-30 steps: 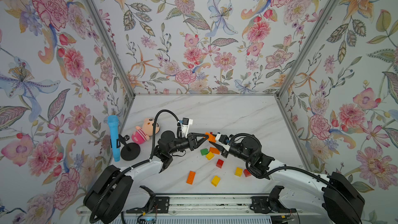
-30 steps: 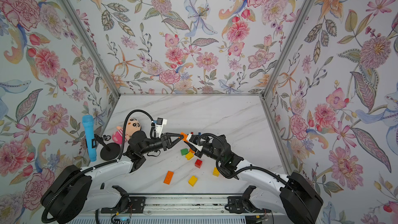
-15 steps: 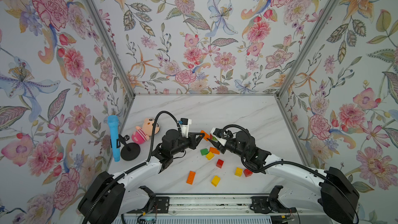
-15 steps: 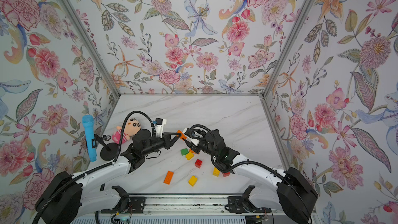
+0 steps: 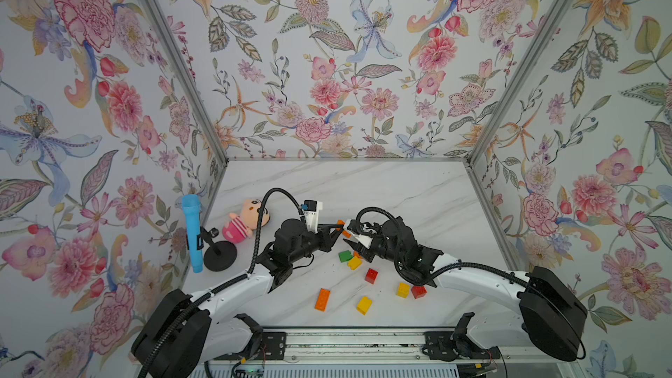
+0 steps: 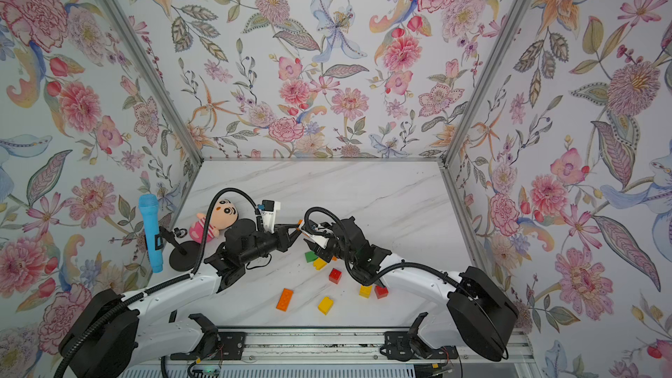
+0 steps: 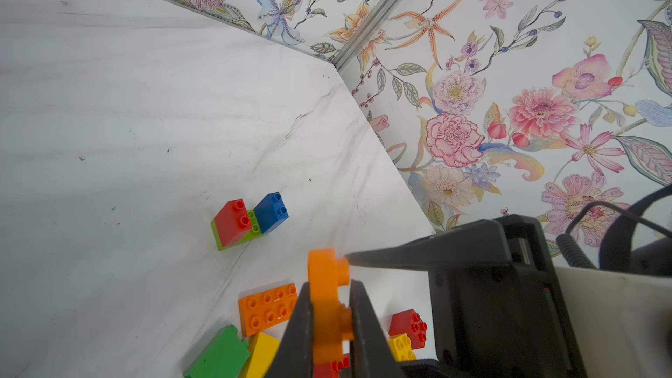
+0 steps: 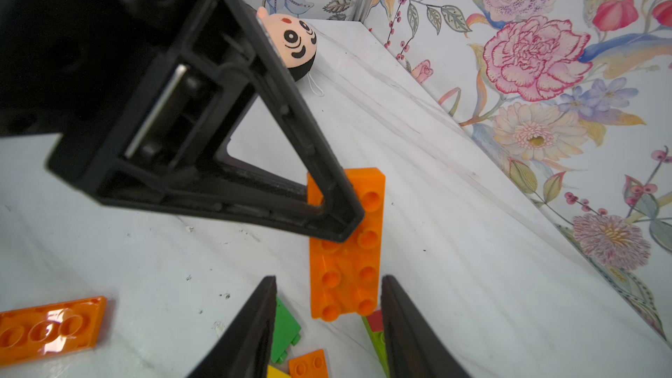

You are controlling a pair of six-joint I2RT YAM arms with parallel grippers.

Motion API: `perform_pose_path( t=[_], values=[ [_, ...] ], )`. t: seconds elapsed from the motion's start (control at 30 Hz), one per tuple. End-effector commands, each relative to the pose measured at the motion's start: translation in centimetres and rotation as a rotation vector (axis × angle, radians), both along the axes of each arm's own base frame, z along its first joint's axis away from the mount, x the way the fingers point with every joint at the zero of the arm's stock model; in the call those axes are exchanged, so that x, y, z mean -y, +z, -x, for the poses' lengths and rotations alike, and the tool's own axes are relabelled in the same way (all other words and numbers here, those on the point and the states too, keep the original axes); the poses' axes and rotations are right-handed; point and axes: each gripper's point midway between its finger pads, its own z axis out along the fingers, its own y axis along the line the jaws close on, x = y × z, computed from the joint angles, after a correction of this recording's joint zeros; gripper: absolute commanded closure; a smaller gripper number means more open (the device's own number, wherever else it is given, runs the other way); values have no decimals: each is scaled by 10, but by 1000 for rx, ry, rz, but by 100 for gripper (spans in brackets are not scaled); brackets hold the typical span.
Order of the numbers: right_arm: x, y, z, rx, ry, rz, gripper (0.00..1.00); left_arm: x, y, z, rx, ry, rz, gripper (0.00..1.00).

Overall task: Assemble the letter p with lego
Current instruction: Assemble the lego brick with the lego brick.

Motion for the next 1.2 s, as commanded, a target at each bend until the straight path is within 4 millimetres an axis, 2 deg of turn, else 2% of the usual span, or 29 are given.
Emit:
perform_pose_path(
  t=[0.0,0.17,0.37,0.43,0.63,0.73,0.83,0.9,0.97,1.07,1.17],
  values=[
    [-5,6,-7,20,-19,0,51,5,9,3,25,-13,7,100],
    [-8,5,-10,20,-20,7,53,6,10,4,29,-18,10,100],
    [-10,8,-11,27,-15,1,62,8,12,5,34,-28,13,100],
    [-11,8,-11,26,-13,1,68,9,11,5,33,-32,11,100],
    [-12,6,-12,14,-14,-5,69,11,11,7,36,-42,15,100],
    [-12,9,-12,5,-11,-19,76,11,10,7,37,-40,9,100],
    [-9,11,-11,-18,-5,-28,80,8,10,6,42,-25,1,80],
    [-4,13,-11,-40,-1,-22,82,2,10,4,53,5,-17,58],
    [6,11,-14,-72,-1,1,82,-10,12,-1,66,65,-38,44],
    [20,4,-19,-138,11,94,81,-37,11,-8,75,172,-49,31],
    [33,-9,-19,-191,41,216,82,-67,2,-18,52,285,-65,27]
  ],
)
